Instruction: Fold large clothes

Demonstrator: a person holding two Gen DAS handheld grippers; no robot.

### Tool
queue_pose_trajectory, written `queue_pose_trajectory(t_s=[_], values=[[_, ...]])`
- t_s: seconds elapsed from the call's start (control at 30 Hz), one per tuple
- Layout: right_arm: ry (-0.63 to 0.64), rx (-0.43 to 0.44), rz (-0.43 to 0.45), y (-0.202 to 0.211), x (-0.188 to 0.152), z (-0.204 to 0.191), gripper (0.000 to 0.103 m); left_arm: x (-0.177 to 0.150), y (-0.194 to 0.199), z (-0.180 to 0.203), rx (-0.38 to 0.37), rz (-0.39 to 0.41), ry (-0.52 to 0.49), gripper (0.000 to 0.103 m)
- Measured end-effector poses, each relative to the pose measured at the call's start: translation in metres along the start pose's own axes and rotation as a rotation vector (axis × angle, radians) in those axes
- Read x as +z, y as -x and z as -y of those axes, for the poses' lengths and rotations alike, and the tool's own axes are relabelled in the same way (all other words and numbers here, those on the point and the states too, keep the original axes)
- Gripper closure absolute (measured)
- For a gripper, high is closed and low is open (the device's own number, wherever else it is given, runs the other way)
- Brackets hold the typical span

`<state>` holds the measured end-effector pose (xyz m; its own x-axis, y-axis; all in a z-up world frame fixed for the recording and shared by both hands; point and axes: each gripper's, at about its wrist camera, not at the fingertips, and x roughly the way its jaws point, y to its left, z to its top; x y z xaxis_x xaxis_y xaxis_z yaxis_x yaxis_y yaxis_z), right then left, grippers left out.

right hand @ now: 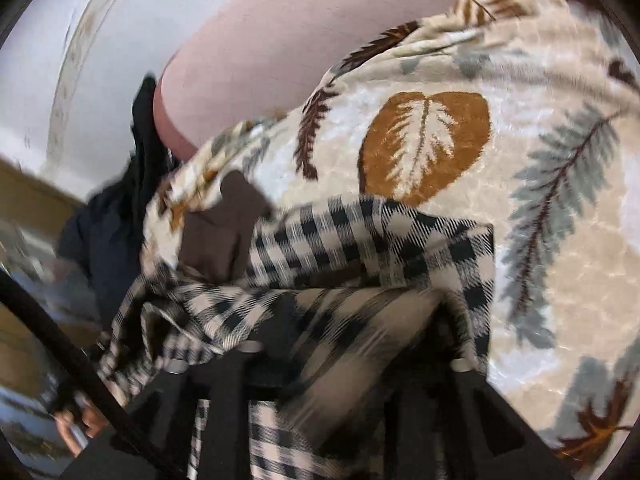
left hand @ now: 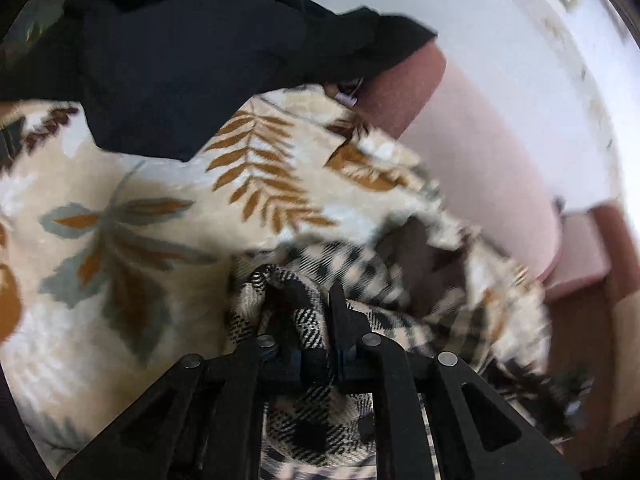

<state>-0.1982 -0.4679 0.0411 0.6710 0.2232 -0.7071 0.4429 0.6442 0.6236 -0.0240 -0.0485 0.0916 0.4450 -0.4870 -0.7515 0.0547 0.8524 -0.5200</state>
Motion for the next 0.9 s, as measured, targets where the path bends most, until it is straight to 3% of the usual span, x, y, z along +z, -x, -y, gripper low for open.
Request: queue_pose_trajectory(t_s=[0.03, 0.13, 0.23, 0.3, 0.4, 0.47, 0.57, 0.6, 0.7, 0.8, 0.9], values=[[-0.039, 0.024, 0.025, 0.0, 0.004, 0.005, 0.046, 0.003, 0.001, -0.003, -0.033, 0.0, 0.035, 0.091], [-0.086, 0.017, 0.077, 0.002, 0.014, 0.009, 0.037, 0.008, -0.002, -0.009, -0.078, -0.01, 0.103, 0.09], [-0.097, -0.002, 0.11, 0.005, 0.024, 0.01, 0.036, 0.015, -0.002, -0.02, -0.128, -0.012, 0.176, 0.089], [-0.103, -0.025, 0.127, 0.01, 0.031, 0.01, 0.036, 0.023, 0.006, -0.03, -0.167, 0.037, 0.252, 0.072], [-0.064, -0.036, 0.143, 0.02, 0.032, 0.003, 0.036, 0.033, 0.023, -0.037, -0.163, 0.107, 0.3, 0.061], [-0.006, -0.034, 0.137, 0.025, 0.025, -0.008, 0.036, 0.037, 0.034, -0.034, -0.141, 0.114, 0.259, 0.061], [0.089, -0.034, 0.109, 0.024, 0.005, -0.029, 0.036, 0.027, 0.05, -0.021, 0.001, 0.131, 0.079, 0.053], [0.111, -0.031, 0.096, 0.022, -0.002, -0.036, 0.036, 0.017, 0.056, -0.018, 0.065, 0.141, 0.002, 0.046], [0.179, -0.009, 0.038, 0.005, -0.029, -0.064, 0.036, -0.017, 0.069, -0.029, 0.188, 0.152, -0.155, 0.042], [0.299, -0.001, -0.038, -0.018, -0.063, -0.104, 0.036, -0.056, 0.066, -0.049, 0.227, 0.107, -0.225, 0.042], [0.43, -0.008, -0.124, -0.048, -0.1, -0.148, 0.04, -0.087, 0.053, -0.068, 0.169, 0.037, -0.25, 0.042]])
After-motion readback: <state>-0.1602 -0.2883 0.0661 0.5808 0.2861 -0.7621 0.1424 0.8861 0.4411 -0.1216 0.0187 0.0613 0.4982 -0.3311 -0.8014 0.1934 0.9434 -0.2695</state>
